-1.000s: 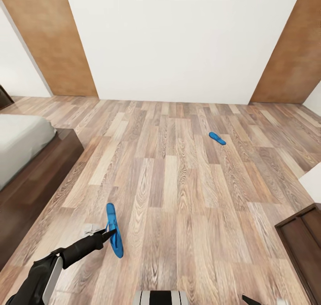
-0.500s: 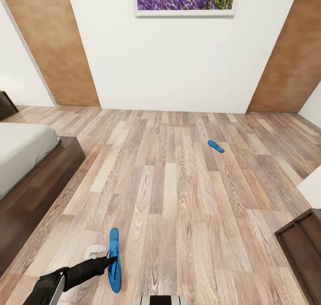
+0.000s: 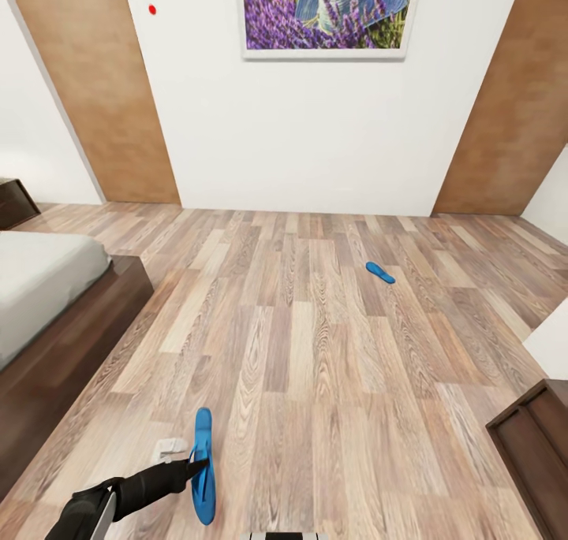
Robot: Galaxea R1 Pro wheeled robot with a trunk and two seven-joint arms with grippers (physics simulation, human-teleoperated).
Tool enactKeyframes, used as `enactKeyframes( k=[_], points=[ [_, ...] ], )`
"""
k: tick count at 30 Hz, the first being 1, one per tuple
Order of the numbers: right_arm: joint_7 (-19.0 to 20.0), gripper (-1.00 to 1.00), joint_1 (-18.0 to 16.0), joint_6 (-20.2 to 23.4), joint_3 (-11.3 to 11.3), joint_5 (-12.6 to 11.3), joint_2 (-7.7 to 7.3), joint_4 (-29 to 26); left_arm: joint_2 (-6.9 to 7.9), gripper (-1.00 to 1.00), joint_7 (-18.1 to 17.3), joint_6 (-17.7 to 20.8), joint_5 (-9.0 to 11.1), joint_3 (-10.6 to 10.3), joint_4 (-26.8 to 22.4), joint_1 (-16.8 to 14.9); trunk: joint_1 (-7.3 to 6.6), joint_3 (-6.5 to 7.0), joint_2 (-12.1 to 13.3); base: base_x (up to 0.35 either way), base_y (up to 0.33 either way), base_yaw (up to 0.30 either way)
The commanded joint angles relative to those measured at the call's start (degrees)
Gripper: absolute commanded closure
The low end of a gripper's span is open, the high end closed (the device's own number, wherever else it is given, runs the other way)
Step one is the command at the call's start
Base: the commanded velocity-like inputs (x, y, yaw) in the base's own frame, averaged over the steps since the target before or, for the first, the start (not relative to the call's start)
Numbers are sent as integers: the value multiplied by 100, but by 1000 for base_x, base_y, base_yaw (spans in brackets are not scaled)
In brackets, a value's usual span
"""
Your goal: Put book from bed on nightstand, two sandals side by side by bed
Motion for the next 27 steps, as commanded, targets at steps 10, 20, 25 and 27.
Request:
enactKeyframes(
  k=[10, 20, 25, 27],
  points=[
    [4, -100, -2, 41, -1, -34, 0, 72, -4, 100, -46, 42, -22, 19, -1, -4, -27, 218, 12, 0, 0, 0],
    [2, -100, -2, 41, 0, -34, 0, 84, -4, 100, -56, 42, -22, 19, -1, -4, -52, 439, 25, 0, 0, 0],
    [2, -100, -2, 41, 1, -34, 0, 84, -11, 100, -49, 42, -16, 14, 6, -5, -65, 550, 32, 0, 0, 0],
    [2, -100, -2, 41, 1, -34, 0, 84, -12, 100, -48, 42, -14, 12, 7, -2, -71, 594, 35, 0, 0, 0]
  ],
)
